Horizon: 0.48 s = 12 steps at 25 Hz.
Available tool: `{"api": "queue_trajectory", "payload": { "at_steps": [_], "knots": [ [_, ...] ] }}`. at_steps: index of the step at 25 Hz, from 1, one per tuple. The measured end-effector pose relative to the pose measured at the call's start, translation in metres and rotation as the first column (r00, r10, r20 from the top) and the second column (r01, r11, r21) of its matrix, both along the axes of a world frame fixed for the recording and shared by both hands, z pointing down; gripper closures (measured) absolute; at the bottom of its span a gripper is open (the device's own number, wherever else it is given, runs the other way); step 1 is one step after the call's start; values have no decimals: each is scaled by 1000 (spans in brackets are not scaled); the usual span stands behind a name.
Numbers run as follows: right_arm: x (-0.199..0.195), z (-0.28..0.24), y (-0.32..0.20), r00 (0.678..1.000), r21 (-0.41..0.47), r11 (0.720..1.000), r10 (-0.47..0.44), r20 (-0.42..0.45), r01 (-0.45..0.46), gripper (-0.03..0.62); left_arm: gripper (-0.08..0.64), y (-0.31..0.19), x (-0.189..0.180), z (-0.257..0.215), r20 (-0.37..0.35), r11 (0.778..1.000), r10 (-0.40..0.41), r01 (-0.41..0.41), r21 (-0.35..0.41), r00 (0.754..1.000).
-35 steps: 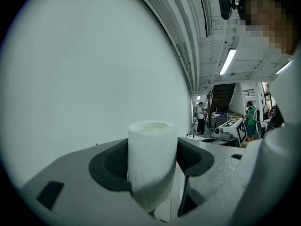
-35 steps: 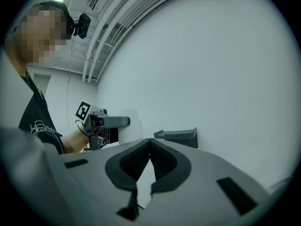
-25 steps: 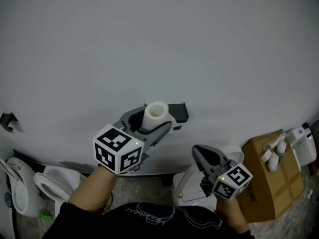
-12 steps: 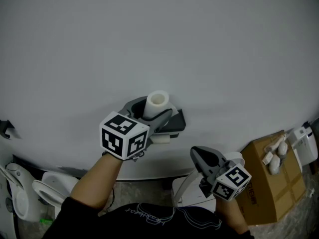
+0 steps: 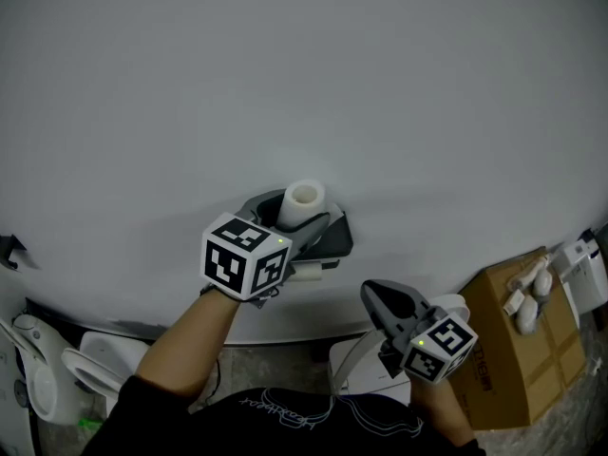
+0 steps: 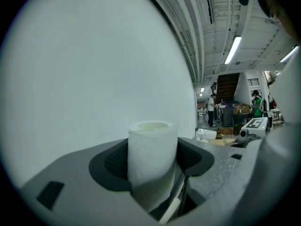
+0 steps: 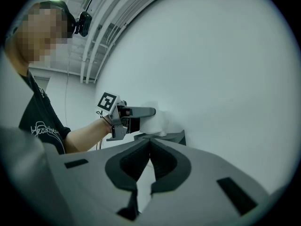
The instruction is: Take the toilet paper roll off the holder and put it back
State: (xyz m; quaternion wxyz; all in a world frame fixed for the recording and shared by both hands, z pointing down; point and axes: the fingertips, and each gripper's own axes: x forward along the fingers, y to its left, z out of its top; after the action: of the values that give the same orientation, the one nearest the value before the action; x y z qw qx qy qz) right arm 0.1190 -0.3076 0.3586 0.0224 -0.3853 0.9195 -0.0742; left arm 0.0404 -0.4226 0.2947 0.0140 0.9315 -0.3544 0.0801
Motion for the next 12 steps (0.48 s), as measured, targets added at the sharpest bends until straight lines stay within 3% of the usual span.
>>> {"api": "queue_trajectory", "payload": {
  "at_steps": [6,12],
  "knots": [
    [4,5,-3,1000,-10,1000,1,5,-1,588,273,-14,0,17,49,999,-38,40,-34,998],
    [7,4,-5,1000,-8,1000,5,4,-5,588,272,-18,0,21,54,998,-53,54,-25,997]
  ]
}}
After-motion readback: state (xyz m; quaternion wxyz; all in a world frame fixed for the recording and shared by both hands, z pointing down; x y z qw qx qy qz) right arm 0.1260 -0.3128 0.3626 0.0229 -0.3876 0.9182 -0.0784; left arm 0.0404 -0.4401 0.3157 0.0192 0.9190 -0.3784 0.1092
